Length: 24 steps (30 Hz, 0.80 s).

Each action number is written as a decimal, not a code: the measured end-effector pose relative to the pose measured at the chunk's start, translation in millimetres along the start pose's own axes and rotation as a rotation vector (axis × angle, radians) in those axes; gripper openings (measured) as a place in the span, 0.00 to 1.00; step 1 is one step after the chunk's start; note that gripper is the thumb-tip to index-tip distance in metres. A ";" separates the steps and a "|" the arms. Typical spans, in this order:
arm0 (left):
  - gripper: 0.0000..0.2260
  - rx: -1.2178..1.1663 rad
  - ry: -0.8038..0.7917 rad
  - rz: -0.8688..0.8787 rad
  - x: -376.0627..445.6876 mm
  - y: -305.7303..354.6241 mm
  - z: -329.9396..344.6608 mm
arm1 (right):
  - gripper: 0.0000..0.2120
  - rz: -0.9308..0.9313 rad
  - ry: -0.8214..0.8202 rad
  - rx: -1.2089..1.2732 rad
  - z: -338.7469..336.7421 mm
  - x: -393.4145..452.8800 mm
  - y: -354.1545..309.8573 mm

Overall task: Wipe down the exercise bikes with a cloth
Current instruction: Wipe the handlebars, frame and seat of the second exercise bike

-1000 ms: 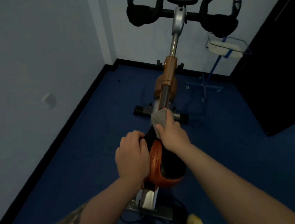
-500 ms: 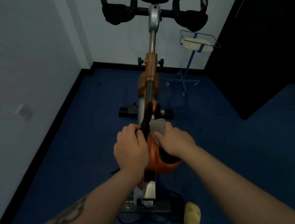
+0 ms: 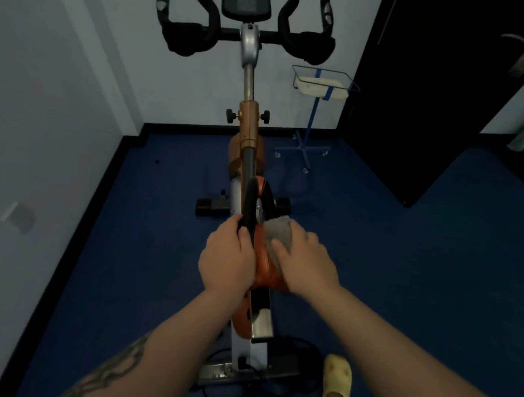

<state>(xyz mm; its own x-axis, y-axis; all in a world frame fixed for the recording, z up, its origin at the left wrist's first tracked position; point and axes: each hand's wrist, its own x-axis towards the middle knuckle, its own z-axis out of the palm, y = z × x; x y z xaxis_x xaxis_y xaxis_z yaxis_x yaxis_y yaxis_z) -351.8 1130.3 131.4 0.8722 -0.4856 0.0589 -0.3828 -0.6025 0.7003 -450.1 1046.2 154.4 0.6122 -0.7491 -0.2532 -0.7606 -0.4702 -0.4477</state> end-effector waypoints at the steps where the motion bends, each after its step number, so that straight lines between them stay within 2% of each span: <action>1: 0.17 0.006 0.000 -0.001 -0.5 0.1 -0.1 | 0.25 0.047 -0.010 0.027 -4.3 10.9 -5.0; 4: 0.17 0.023 0.013 0.001 -1.2 0.7 -0.7 | 0.23 0.089 0.057 0.045 -3.4 16.6 -11.0; 8: 0.15 0.028 0.018 0.021 -0.6 0.2 -0.8 | 0.30 -0.054 0.156 -0.031 17.6 -25.9 0.1; 11: 0.15 0.066 0.028 0.020 0.6 3.5 0.4 | 0.30 -0.033 0.131 -0.073 16.6 -16.1 1.0; 17: 0.14 0.092 0.031 0.022 -0.9 4.4 -0.4 | 0.23 0.032 0.029 -0.057 1.2 32.3 -18.4; 24: 0.16 0.102 0.021 0.008 1.2 5.2 -0.7 | 0.30 -0.117 0.141 -0.099 14.9 -14.1 7.5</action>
<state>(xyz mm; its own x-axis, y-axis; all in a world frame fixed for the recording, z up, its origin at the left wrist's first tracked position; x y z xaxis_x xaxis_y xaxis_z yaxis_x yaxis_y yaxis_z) -352.5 1127.0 135.7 0.8747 -0.4781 0.0796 -0.4178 -0.6607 0.6236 -461.2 1060.2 141.9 0.6664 -0.7414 -0.0793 -0.7080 -0.5958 -0.3792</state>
